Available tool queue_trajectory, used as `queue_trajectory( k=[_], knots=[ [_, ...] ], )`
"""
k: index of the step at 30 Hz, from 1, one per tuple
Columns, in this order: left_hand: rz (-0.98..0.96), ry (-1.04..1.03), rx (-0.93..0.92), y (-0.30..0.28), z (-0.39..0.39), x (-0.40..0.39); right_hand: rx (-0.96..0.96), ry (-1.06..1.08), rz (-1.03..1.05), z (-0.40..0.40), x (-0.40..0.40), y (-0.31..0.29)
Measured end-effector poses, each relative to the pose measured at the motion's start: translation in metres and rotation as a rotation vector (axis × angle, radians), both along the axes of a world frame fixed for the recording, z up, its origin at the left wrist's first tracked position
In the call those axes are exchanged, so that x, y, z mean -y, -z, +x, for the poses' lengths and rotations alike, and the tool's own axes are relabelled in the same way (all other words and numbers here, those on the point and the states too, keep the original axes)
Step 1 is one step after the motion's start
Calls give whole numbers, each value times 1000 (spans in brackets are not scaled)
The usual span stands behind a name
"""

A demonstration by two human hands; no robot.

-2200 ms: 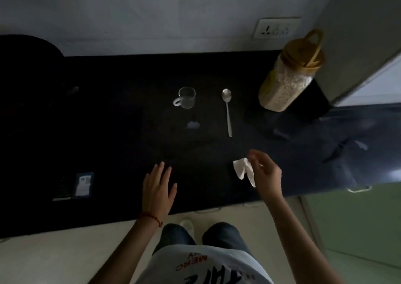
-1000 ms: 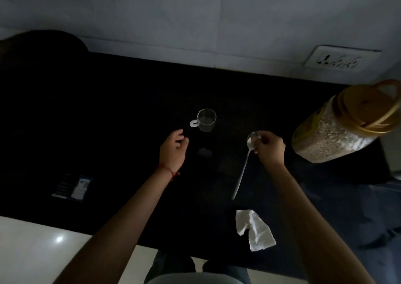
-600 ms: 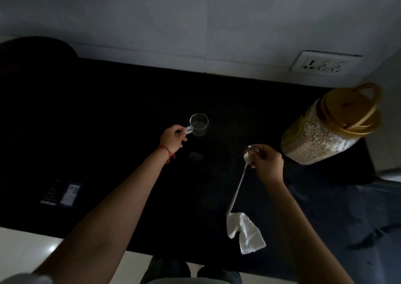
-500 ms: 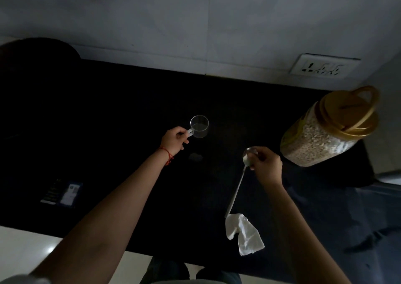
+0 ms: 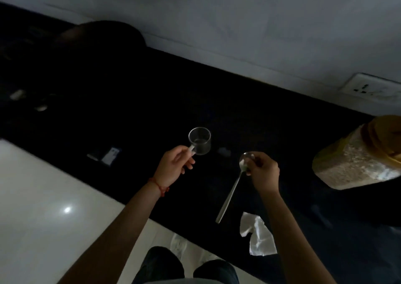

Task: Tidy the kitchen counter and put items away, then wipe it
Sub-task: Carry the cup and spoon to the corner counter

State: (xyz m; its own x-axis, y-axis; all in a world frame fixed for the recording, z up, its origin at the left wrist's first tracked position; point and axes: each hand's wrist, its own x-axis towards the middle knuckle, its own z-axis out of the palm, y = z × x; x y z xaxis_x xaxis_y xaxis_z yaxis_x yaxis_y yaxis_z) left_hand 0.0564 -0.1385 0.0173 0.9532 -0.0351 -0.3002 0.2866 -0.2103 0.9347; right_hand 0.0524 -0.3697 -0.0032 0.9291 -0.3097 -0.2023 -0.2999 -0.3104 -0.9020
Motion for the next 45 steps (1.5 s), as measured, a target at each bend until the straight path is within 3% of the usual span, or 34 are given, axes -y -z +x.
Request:
queue_trajectory(
  k=[15,28,37,45],
  knots=[
    [-93,-863,-124,13,-299,-199,-27,-561,1,-89,-247,6],
    [-115,-1261,-246,38,-512,-364,28,-831,-51,-213,-460,4],
    [-179,-1407,-256,51,-507,-451,22,-895,-31,-206,-574,13],
    [-208,-1521,-213,41,-443,-611,37,-918,-40,-144,-724,44]
  ],
)
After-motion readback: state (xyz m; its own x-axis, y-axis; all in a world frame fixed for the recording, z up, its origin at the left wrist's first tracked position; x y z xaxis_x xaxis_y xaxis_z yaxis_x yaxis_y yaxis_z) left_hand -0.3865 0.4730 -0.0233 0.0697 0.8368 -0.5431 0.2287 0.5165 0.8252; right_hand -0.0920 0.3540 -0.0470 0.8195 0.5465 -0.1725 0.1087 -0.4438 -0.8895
